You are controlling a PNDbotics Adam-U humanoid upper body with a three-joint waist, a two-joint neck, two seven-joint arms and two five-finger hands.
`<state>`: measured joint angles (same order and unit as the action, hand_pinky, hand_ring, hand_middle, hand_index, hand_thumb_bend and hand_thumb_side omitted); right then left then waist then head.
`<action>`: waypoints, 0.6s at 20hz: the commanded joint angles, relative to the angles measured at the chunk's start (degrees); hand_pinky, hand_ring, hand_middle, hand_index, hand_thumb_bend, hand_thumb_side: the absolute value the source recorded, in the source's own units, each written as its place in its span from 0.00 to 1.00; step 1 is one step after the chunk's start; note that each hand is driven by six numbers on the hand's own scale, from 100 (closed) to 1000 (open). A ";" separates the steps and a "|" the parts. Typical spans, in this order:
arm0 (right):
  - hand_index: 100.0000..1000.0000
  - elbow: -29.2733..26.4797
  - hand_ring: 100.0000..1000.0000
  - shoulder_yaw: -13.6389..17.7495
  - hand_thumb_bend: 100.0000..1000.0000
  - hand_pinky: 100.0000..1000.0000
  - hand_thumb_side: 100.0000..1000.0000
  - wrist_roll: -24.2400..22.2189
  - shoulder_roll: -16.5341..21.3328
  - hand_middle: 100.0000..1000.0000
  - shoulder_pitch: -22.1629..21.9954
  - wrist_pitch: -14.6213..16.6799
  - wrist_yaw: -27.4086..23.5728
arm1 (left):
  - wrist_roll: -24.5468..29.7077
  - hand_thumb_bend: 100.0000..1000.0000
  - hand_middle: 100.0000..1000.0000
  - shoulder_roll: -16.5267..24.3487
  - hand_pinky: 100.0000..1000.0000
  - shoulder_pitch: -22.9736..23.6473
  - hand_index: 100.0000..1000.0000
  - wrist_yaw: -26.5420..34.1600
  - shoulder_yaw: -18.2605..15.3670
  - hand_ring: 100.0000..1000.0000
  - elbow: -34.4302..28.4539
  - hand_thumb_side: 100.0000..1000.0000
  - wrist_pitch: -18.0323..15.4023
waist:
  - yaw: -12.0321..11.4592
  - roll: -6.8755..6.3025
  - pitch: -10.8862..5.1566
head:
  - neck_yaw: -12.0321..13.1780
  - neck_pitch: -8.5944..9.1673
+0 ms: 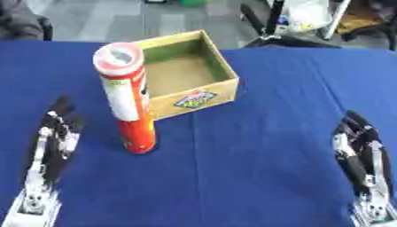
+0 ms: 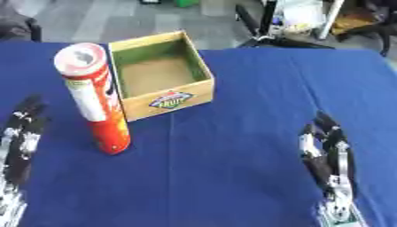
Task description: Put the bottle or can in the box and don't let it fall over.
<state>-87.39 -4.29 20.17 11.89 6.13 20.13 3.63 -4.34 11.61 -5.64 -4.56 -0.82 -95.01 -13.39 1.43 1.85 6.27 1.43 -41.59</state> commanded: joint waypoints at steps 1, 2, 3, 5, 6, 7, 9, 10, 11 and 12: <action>0.85 -0.34 0.89 0.05 0.00 0.81 0.46 -0.04 0.55 0.86 0.40 0.06 -0.31 | -0.05 0.44 0.96 0.21 0.88 -0.82 0.96 0.21 -0.37 0.97 -0.79 0.69 -0.12 | 0.04 -0.16 -0.28 | 0.22 0.62; 0.85 -0.36 0.89 0.08 0.00 0.81 0.46 0.00 0.54 0.86 0.40 0.08 -0.30 | -0.08 0.44 0.96 0.19 0.88 -0.81 0.96 0.22 -0.41 0.97 -0.80 0.69 -0.13 | 0.00 -0.16 -0.28 | 0.20 0.71; 0.85 -0.37 0.89 0.08 0.00 0.81 0.46 0.03 0.54 0.86 0.40 0.10 -0.30 | -0.10 0.44 0.96 0.20 0.88 -0.80 0.96 0.23 -0.44 0.97 -0.82 0.69 -0.14 | -0.01 -0.16 -0.28 | 0.22 0.76; 0.85 -0.36 0.89 0.04 0.00 0.81 0.47 0.00 0.55 0.86 0.38 0.09 -0.28 | -0.12 0.44 0.96 0.19 0.88 -0.79 0.96 0.27 -0.48 0.97 -0.82 0.69 -0.13 | 0.00 -0.16 -0.27 | 0.32 0.65; 0.85 -0.35 0.89 0.04 0.00 0.81 0.47 0.00 0.55 0.86 0.38 0.08 -0.28 | -0.12 0.44 0.96 0.18 0.88 -0.79 0.96 0.27 -0.49 0.97 -0.81 0.69 -0.12 | 0.01 -0.15 -0.27 | 0.31 0.61; 0.85 -0.36 0.89 0.08 0.00 0.81 0.47 0.02 0.54 0.86 0.39 0.10 -0.27 | -0.11 0.44 0.96 0.16 0.88 -0.78 0.96 0.27 -0.49 0.97 -0.80 0.69 -0.11 | 0.03 -0.15 -0.29 | 0.28 0.66; 0.85 -0.37 0.90 0.08 0.00 0.81 0.47 0.03 0.55 0.86 0.38 0.13 -0.26 | 0.08 0.48 0.96 0.25 0.88 -0.82 0.96 0.22 -0.49 0.97 -0.92 0.66 -0.18 | 0.09 -0.18 -0.28 | 0.25 0.72; 0.85 -0.34 0.90 0.07 0.00 0.81 0.47 0.00 0.55 0.86 0.37 0.12 -0.24 | 0.31 0.52 0.96 0.33 0.88 -0.86 0.97 0.15 -0.50 0.97 -1.03 0.65 -0.23 | 0.10 -0.18 -0.29 | 0.26 0.67; 0.85 -0.31 0.89 0.09 0.00 0.81 0.47 -0.02 0.56 0.86 0.38 0.11 -0.24 | 0.86 0.57 0.96 0.56 0.88 -0.96 0.97 -0.02 -0.42 0.98 -1.24 0.63 -0.33 | 0.08 -0.18 -0.31 | 0.19 0.61; 0.85 -0.30 0.89 0.12 0.00 0.81 0.47 -0.01 0.57 0.87 0.38 0.12 -0.24 | 1.60 0.60 0.97 0.90 0.89 -1.06 0.98 -0.42 -0.37 0.99 -1.48 0.61 -0.37 | 0.04 -0.19 -0.33 | 0.11 0.69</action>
<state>-87.37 -4.30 20.17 11.88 6.12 20.14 3.63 -3.31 11.64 -5.79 -4.74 -0.94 -95.23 -13.60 1.45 1.81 6.27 1.60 -41.58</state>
